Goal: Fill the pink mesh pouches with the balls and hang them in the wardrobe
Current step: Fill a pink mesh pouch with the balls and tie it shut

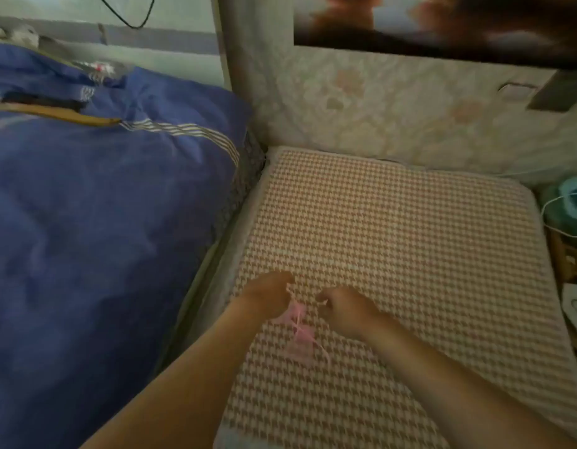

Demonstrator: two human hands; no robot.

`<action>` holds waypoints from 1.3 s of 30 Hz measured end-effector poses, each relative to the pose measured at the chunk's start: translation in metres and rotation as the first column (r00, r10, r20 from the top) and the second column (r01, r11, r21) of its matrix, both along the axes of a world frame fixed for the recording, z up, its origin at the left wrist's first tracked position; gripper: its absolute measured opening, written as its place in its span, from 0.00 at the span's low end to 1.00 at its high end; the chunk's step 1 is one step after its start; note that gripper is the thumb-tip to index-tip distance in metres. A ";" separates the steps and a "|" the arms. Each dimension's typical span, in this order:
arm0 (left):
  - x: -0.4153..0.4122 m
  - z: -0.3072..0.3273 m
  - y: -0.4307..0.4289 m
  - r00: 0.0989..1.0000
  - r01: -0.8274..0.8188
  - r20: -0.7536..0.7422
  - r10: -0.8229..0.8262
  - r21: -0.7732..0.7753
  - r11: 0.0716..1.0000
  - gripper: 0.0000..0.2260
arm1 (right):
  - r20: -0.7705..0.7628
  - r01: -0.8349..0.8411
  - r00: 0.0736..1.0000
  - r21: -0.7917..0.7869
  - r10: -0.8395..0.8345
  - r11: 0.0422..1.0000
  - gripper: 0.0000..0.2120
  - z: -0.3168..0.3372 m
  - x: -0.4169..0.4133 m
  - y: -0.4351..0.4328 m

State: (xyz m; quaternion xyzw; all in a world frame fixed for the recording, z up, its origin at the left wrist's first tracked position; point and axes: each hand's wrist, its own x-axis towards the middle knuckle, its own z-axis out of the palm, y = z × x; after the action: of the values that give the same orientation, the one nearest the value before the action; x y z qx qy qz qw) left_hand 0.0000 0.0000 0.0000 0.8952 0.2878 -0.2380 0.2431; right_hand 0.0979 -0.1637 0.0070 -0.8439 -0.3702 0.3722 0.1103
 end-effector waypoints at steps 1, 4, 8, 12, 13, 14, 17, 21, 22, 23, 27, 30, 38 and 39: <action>-0.001 -0.017 0.001 1.000 0.019 -0.017 -0.020 -0.006 1.000 0.20 | -0.005 0.007 1.000 -0.003 -0.007 1.000 0.15 -0.018 0.000 0.005; -0.006 -0.068 0.011 1.000 0.004 -0.011 -0.005 -0.040 0.999 0.22 | -0.006 0.023 1.000 -0.049 -0.023 0.999 0.14 -0.054 -0.001 0.018; -0.014 -0.102 0.017 0.988 -0.041 0.148 0.042 -0.014 0.999 0.16 | -0.007 0.044 0.999 -0.057 -0.044 0.997 0.14 -0.096 0.001 0.031; -0.020 -0.122 0.029 0.938 -0.014 0.346 0.009 0.010 1.000 0.03 | -0.131 0.102 0.987 0.068 -0.093 0.992 0.13 -0.119 0.012 0.045; -0.021 -0.127 0.031 0.923 -0.006 0.385 -0.004 0.024 1.000 0.03 | -0.158 0.100 0.984 0.105 -0.083 0.989 0.12 -0.122 0.013 0.048; -0.021 -0.129 0.032 0.909 -0.007 0.417 -0.008 0.033 0.999 0.04 | -0.180 0.109 0.980 0.144 -0.082 0.984 0.12 -0.124 0.013 0.050; -0.023 -0.136 0.033 0.867 -0.017 0.498 0.006 0.017 1.000 0.06 | -0.174 0.124 0.982 0.271 -0.078 0.955 0.09 -0.128 0.011 0.050; -0.036 -0.134 0.019 0.788 -0.050 0.609 0.090 -0.082 0.995 0.08 | -0.221 0.230 0.964 0.430 -0.145 0.873 0.03 -0.125 -0.006 0.037; -0.041 -0.130 0.014 0.760 -0.075 0.636 0.132 -0.116 0.990 0.09 | -0.227 0.264 0.958 0.475 -0.173 0.839 0.02 -0.120 -0.012 0.031; -0.045 -0.125 0.009 0.733 -0.085 0.662 0.157 -0.139 0.987 0.11 | -0.229 0.292 0.953 0.513 -0.199 0.807 0.02 -0.112 -0.019 0.024; -0.069 -0.086 -0.022 0.625 -0.027 0.769 0.135 -0.151 0.988 0.12 | -0.203 0.285 0.958 0.607 -0.202 0.742 0.03 -0.068 -0.052 -0.010; -0.086 -0.057 -0.041 0.529 -0.011 0.839 0.131 -0.148 0.989 0.11 | -0.229 0.331 0.944 0.645 -0.240 0.689 0.03 -0.037 -0.075 -0.034; -0.125 -0.035 -0.104 0.407 -0.015 0.913 -0.003 0.010 1.000 0.07 | -0.339 0.511 0.859 0.572 -0.383 0.641 0.08 -0.009 -0.128 -0.097; -0.127 -0.039 -0.110 0.415 -0.027 0.908 -0.053 0.070 0.997 0.06 | -0.331 0.518 0.855 0.567 -0.399 0.640 0.08 -0.010 -0.133 -0.106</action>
State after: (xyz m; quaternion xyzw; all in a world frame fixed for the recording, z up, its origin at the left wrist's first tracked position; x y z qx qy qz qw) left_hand -0.1274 -0.1103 -0.0389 0.8922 0.1122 0.2930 0.3250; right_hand -0.0355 -0.2695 -0.0032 -0.7846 -0.2357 0.2562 0.5130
